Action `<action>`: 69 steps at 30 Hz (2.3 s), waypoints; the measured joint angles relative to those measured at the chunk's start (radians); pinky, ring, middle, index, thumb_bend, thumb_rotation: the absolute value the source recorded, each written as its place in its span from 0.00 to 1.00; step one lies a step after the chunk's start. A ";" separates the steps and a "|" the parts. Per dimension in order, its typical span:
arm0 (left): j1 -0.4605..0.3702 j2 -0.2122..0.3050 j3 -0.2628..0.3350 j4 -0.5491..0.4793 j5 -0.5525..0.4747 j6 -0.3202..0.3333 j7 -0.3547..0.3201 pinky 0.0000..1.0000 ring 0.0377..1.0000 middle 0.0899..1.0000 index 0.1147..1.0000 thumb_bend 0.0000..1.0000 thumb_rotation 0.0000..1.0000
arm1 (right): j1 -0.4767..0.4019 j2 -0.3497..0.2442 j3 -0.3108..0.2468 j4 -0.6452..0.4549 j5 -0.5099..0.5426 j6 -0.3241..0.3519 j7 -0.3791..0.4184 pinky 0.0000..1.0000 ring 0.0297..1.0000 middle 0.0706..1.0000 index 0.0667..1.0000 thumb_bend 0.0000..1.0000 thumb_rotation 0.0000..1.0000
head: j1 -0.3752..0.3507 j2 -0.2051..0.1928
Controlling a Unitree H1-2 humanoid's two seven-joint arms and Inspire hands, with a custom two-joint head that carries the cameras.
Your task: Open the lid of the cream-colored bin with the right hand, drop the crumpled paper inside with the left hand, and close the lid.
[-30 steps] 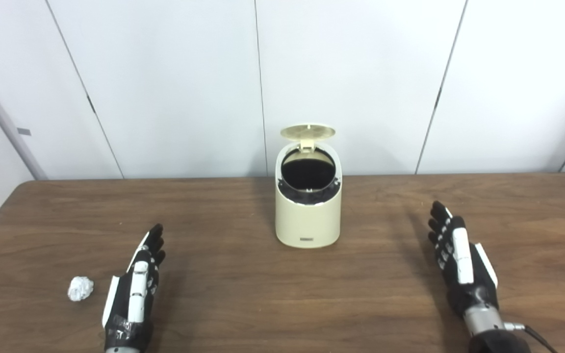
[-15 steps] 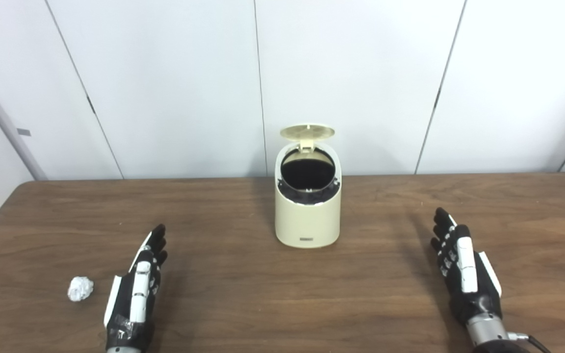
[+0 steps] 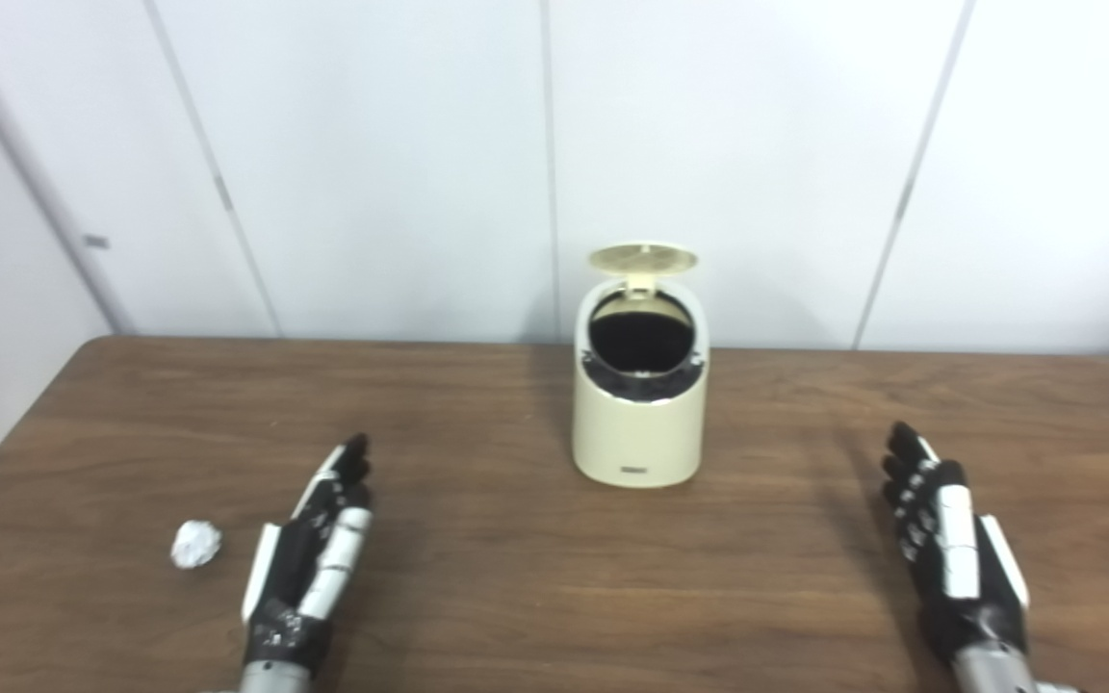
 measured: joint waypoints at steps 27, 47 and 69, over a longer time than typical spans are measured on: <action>0.014 0.261 0.118 -0.298 0.308 0.251 0.018 0.84 0.87 0.86 0.85 0.90 0.19 | -0.009 -0.070 -0.015 0.040 0.082 -0.023 0.042 1.00 0.99 0.98 0.96 0.48 1.00 | 0.179 0.003; 0.035 0.399 0.068 -0.268 0.624 0.409 -0.098 0.81 0.89 0.87 0.79 0.91 0.14 | -0.005 -0.072 -0.014 0.014 0.082 0.021 0.041 1.00 1.00 0.99 0.97 0.48 1.00 | 0.169 0.012; -0.009 0.435 0.032 -0.108 0.689 0.410 -0.114 0.70 0.79 0.80 0.74 0.86 0.11 | 0.003 -0.072 -0.012 0.000 0.085 0.032 0.042 1.00 0.98 0.96 0.97 0.45 1.00 | 0.143 0.018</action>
